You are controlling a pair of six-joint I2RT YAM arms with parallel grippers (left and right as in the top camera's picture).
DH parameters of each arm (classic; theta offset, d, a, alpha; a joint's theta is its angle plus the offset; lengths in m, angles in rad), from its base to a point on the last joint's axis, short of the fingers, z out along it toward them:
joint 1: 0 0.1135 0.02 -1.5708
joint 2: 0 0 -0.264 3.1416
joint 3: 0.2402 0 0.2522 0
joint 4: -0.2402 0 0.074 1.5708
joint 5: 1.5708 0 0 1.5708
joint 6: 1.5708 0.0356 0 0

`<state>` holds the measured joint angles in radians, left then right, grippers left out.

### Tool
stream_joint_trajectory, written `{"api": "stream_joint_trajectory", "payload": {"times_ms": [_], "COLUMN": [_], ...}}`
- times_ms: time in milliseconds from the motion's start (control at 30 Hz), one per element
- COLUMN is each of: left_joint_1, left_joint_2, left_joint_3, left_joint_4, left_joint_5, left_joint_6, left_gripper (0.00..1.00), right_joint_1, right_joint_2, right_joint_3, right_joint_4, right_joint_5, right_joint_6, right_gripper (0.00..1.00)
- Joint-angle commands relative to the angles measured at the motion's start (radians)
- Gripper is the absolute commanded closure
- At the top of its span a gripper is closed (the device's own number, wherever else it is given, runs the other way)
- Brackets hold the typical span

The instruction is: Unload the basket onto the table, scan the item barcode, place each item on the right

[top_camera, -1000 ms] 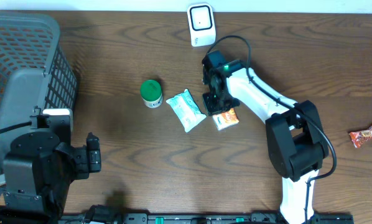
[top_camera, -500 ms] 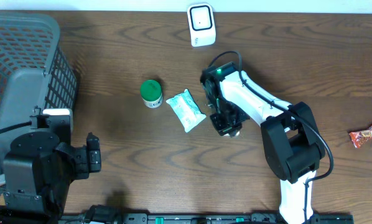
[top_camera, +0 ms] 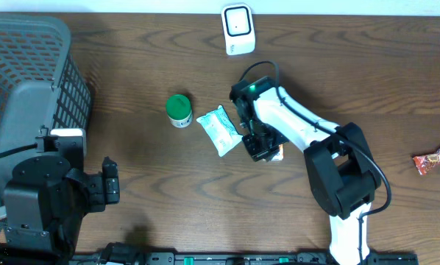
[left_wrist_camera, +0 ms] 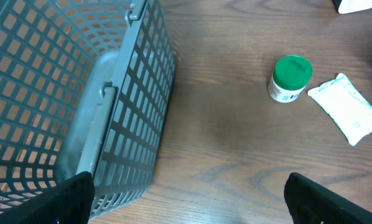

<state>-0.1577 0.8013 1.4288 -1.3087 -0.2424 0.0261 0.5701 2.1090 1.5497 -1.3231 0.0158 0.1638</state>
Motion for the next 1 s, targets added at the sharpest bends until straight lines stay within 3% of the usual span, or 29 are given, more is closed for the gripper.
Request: {"api": "stream_joint_trajectory", "payload": {"times_ms": [0,200,533,800,967], "left_joint_1": [0.004,0.004,0.004,0.004,0.004], "left_joint_2": [-0.001,-0.001,-0.001,-0.001,-0.001], "left_joint_3": [-0.002,-0.002,-0.002,-0.002,-0.002], "left_joint_4": [-0.001,-0.001,-0.001,-0.001,-0.001], "left_joint_5": [-0.005,-0.005,-0.005,-0.005,-0.005], "left_joint_6": [-0.005,-0.005,-0.005,-0.005,-0.005], "left_gripper": [0.02,0.02,0.02,0.02,0.02], "right_joint_1": [0.027,0.05,0.039,-0.011,-0.05], "right_joint_2": [0.01,0.011,0.014,0.013,0.012], "right_joint_3": [0.002,-0.011,-0.116,-0.159,-0.104], "right_joint_4": [0.039,0.214,0.259,0.168,0.113], "right_joint_5": [-0.123,-0.092,0.023,0.403,0.514], "right_joint_6": [0.015,0.059,0.084,0.292,0.311], "right_gripper": [0.99,0.99,0.99,0.99,0.99]}}
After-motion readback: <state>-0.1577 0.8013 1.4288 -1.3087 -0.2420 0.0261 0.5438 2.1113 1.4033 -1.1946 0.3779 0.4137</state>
